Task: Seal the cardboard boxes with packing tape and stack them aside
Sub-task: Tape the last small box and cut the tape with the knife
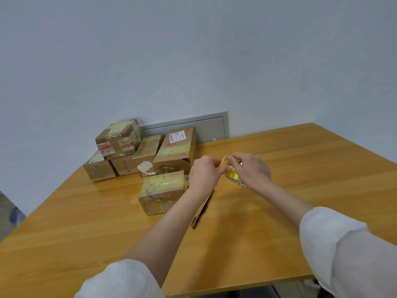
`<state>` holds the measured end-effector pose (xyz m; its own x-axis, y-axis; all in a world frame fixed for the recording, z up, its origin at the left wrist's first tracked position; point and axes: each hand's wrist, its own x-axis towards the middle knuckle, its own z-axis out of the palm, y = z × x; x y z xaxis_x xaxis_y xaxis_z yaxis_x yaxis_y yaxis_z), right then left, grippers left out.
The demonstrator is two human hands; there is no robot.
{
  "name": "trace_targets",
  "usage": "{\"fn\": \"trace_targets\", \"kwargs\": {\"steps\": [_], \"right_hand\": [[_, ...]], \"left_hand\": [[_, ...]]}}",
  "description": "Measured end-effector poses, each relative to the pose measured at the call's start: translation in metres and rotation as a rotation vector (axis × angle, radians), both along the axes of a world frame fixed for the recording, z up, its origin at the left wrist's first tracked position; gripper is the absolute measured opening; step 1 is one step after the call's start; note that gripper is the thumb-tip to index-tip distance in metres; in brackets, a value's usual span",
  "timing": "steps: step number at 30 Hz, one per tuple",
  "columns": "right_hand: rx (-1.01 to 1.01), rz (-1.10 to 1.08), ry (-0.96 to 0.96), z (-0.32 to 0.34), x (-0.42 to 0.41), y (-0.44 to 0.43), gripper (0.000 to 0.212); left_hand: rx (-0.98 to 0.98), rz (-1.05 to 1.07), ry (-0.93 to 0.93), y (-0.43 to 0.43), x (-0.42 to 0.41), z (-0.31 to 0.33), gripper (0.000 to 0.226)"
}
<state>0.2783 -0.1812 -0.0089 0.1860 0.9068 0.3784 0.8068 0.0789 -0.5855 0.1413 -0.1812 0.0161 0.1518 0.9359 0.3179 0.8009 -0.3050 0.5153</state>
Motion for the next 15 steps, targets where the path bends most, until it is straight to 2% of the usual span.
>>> {"fn": "trace_targets", "kwargs": {"steps": [4, 8, 12, 15], "right_hand": [[0.007, 0.010, -0.050, 0.002, 0.007, -0.002, 0.033], [-0.049, 0.024, -0.033, 0.007, 0.014, 0.001, 0.035], [-0.165, 0.206, 0.216, 0.007, 0.016, 0.006, 0.033], [-0.235, 0.246, 0.369, 0.007, 0.021, 0.005, 0.064]], "left_hand": [[0.029, 0.009, -0.093, 0.004, 0.011, -0.002, 0.022], [0.086, -0.001, -0.143, 0.007, 0.021, -0.003, 0.023], [0.110, 0.026, -0.189, 0.015, 0.026, 0.000, 0.017], [0.100, 0.032, -0.161, 0.016, 0.027, 0.004, 0.017]]}}
